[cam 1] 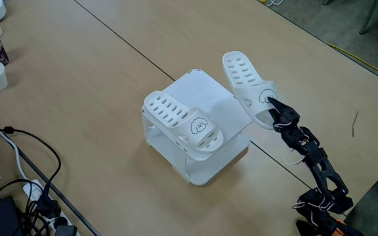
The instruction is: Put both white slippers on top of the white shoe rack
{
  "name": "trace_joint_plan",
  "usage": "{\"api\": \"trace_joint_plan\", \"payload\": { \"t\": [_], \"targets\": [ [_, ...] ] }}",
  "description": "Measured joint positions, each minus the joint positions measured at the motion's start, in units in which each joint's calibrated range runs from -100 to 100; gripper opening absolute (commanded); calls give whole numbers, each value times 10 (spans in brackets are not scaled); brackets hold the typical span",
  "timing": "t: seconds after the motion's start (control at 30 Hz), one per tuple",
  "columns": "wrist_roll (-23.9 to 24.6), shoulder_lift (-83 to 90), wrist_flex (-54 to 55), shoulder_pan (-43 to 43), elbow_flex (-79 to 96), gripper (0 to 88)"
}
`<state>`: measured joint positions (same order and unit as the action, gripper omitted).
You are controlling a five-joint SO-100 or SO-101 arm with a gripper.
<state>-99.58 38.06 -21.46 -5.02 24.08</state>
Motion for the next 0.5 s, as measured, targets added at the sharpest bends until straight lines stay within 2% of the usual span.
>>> {"api": "trace_joint_plan", "payload": {
  "t": [0.5],
  "targets": [
    [0, -68, 0, 14, -15, 8]
  ]
}}
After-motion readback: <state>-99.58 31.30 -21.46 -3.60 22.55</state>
